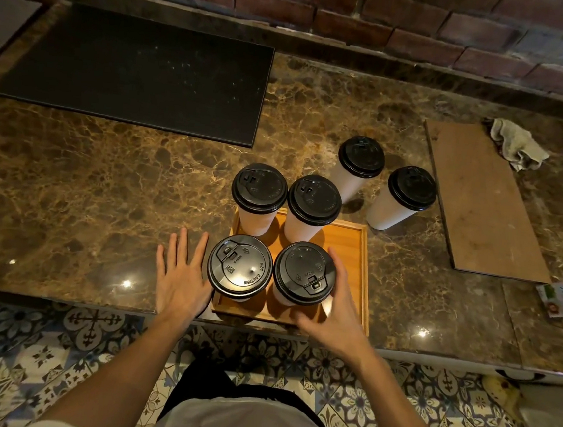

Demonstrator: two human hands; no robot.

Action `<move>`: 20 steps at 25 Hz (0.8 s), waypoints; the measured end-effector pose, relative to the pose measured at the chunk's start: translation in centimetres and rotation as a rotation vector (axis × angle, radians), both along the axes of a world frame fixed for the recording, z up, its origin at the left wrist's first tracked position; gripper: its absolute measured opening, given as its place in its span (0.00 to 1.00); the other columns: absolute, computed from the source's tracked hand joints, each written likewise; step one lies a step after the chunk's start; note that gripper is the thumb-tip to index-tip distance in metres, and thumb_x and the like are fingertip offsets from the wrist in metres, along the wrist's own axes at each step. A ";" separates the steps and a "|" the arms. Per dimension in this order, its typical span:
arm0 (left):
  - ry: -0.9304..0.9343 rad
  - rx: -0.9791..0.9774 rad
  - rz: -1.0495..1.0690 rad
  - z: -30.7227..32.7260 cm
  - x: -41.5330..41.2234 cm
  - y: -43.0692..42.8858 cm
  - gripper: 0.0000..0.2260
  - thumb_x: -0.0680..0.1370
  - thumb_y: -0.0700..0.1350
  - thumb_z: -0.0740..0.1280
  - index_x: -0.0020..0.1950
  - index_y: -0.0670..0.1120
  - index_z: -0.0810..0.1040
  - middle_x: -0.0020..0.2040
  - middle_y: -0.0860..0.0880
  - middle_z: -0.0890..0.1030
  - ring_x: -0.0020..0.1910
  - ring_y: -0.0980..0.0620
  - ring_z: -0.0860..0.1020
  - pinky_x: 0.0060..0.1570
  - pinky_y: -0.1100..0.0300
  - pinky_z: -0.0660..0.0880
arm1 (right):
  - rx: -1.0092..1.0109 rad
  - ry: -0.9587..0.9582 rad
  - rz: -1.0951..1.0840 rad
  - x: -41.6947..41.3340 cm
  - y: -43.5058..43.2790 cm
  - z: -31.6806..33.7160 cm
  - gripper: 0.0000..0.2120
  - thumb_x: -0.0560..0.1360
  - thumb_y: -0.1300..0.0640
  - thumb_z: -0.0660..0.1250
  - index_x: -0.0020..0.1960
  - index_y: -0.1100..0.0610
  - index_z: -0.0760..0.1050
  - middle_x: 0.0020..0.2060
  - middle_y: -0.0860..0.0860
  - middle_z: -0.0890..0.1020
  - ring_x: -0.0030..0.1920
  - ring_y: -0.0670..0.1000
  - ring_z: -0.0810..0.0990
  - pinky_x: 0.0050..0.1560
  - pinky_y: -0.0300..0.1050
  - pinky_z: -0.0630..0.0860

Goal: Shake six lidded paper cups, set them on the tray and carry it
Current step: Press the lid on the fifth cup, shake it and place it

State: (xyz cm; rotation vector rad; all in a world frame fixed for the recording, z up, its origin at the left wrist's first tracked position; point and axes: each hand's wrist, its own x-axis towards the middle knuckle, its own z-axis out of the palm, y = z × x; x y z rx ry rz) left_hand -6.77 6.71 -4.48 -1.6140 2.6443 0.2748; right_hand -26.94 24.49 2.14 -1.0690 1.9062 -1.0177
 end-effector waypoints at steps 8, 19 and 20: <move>0.001 0.013 -0.013 0.2 -0.1 0.0 0.35 0.78 0.60 0.57 0.75 0.53 0.38 0.78 0.43 0.41 0.77 0.43 0.41 0.73 0.47 0.38 | -0.179 -0.194 -0.540 -8.1 -6.0 2.8 0.36 0.75 0.58 0.72 0.77 0.54 0.57 0.71 0.52 0.69 0.70 0.49 0.69 0.68 0.43 0.69; -0.047 0.028 -0.012 0.5 -0.5 -0.4 0.41 0.75 0.55 0.67 0.76 0.52 0.41 0.78 0.41 0.44 0.77 0.43 0.42 0.73 0.46 0.38 | -0.152 -0.104 -0.680 -12.1 -15.2 -1.3 0.51 0.67 0.55 0.79 0.78 0.58 0.50 0.75 0.56 0.65 0.75 0.54 0.64 0.75 0.57 0.61; -0.061 0.034 -0.009 0.5 -0.5 -0.5 0.41 0.75 0.54 0.67 0.76 0.52 0.40 0.78 0.41 0.43 0.77 0.43 0.41 0.73 0.46 0.38 | -0.171 -0.064 -0.696 -12.3 -15.5 -1.5 0.49 0.67 0.55 0.80 0.77 0.59 0.54 0.73 0.56 0.68 0.74 0.54 0.66 0.75 0.57 0.62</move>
